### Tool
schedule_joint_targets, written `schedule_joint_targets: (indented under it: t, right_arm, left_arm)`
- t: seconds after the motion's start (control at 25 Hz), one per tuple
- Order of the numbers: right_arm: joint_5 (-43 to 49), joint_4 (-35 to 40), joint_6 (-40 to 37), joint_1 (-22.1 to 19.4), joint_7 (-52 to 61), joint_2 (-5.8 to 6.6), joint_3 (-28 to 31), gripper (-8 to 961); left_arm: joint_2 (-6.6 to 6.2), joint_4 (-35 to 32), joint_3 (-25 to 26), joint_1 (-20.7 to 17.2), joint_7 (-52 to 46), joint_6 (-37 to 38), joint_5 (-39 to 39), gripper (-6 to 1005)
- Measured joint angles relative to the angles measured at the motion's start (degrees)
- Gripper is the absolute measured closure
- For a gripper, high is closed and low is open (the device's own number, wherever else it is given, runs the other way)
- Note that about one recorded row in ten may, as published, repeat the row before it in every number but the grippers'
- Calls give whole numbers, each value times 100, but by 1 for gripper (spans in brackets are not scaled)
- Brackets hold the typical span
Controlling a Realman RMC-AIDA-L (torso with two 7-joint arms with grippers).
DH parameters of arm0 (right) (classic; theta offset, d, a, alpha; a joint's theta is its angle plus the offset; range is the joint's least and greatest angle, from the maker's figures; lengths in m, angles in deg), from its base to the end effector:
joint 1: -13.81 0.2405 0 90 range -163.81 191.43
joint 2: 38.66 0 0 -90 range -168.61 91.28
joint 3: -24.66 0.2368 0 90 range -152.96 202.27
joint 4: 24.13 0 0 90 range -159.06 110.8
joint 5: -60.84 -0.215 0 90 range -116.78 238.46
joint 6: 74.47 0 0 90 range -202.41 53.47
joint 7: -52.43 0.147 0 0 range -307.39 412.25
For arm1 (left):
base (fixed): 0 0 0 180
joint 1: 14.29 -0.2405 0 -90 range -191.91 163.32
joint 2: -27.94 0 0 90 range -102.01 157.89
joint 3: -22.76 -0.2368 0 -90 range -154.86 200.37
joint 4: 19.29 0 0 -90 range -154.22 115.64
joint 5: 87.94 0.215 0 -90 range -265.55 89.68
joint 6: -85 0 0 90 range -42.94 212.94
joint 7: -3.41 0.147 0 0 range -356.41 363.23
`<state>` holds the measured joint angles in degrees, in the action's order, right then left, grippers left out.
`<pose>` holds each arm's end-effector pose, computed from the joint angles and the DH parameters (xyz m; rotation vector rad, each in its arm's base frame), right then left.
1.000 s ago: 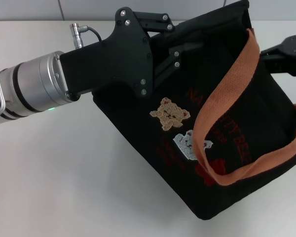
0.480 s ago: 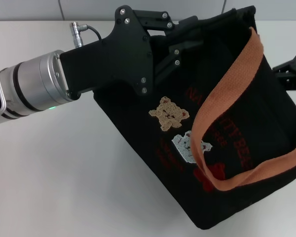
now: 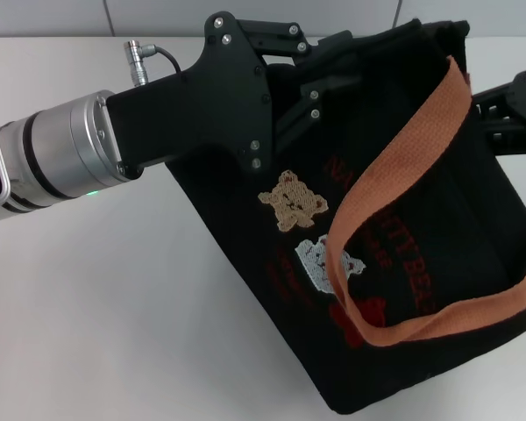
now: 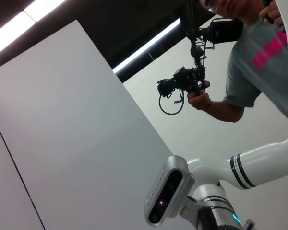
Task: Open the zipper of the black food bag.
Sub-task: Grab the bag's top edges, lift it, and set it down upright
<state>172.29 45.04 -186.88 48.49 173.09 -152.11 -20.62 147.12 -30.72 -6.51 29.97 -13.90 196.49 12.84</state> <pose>0.1535 0.3275 0.1073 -2.9839 0.7561 0.5393 -0.1450 0.3097 -0.0066 -2.2568 0.6920 -1.4125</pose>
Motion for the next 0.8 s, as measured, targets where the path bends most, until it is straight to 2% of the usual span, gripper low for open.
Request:
schedule_joint_targets:
  t: [0.52,0.64,0.8]
  right_arm:
    - [0,-16,19,95,-342,-56,-127,641]
    - [33,42,190,88,-511,-161,-230,668]
    - [337,446,456,41,-797,-411,-389,704]
  left_arm:
    - [0,0,-5,-1,0,8,12,846]
    - [-1,-4,-8,6,-9,8,13,846]
    - [-1,-8,-9,6,-28,7,15,846]
